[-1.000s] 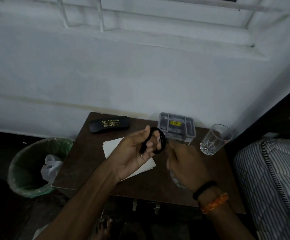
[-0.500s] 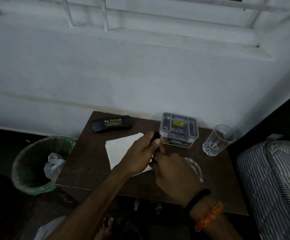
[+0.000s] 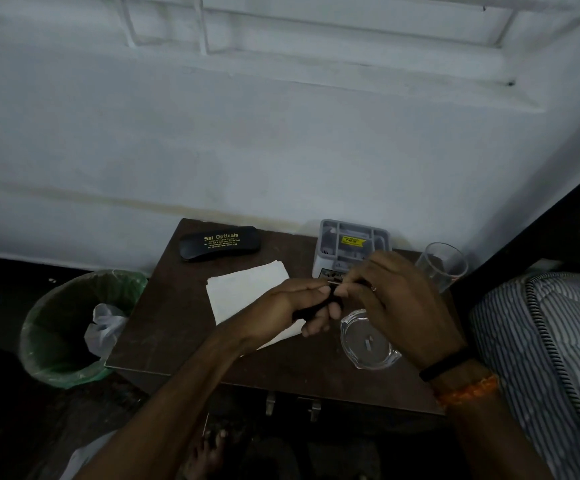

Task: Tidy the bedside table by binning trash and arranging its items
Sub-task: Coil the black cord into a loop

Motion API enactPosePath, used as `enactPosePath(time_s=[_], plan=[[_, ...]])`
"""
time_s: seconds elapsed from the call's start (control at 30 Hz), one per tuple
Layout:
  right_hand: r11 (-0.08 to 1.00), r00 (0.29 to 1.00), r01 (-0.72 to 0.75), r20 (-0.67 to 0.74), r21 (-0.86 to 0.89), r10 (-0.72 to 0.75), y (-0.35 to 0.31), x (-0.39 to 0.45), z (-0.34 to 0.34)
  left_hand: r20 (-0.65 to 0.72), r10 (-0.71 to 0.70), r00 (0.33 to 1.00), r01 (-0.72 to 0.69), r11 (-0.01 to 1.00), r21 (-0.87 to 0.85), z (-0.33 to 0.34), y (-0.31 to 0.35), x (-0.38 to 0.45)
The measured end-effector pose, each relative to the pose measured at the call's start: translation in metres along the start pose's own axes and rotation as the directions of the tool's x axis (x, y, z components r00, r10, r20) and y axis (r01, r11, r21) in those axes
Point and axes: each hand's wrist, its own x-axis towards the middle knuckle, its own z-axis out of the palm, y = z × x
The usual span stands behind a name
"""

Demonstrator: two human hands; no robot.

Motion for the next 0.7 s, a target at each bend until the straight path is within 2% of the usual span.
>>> enactPosePath(time_s=[0.13, 0.3, 0.4, 0.5, 0.63, 0.7], plan=[[0.996, 0.999, -0.044, -0.018, 0.076, 0.046, 0.007, 0.000, 0.012, -0.012, -0.035, 0.999, 0.033, 0.988, -0.148, 0.001, 0.000, 0.002], [0.954, 0.976, -0.211, 0.098, 0.213, 0.194, 0.002, -0.006, 0.026, -0.112, -0.105, 0.988, 0.065, 0.948, -0.311, 0.000, -0.003, 0.003], [0.852, 0.932, -0.359, 0.188, 0.380, 0.308, -0.008, -0.008, 0.033, -0.156, -0.145, 0.977, 0.060, 0.892, -0.449, 0.001, -0.001, 0.001], [0.700, 0.870, -0.493, 0.284, 0.517, 0.404, -0.021, -0.008, 0.042, -0.217, -0.165, 0.962, 0.010, 0.817, -0.576, -0.002, 0.000, 0.004], [0.626, 0.849, -0.523, 0.287, 0.578, 0.445, -0.027, -0.010, 0.051, -0.279, -0.159, 0.947, -0.058, 0.771, -0.634, -0.005, 0.000, 0.007], [0.519, 0.823, -0.551, 0.320, 0.653, 0.470, -0.025, -0.008, 0.052, -0.300, -0.156, 0.941, -0.070, 0.777, -0.626, -0.006, -0.001, 0.006]])
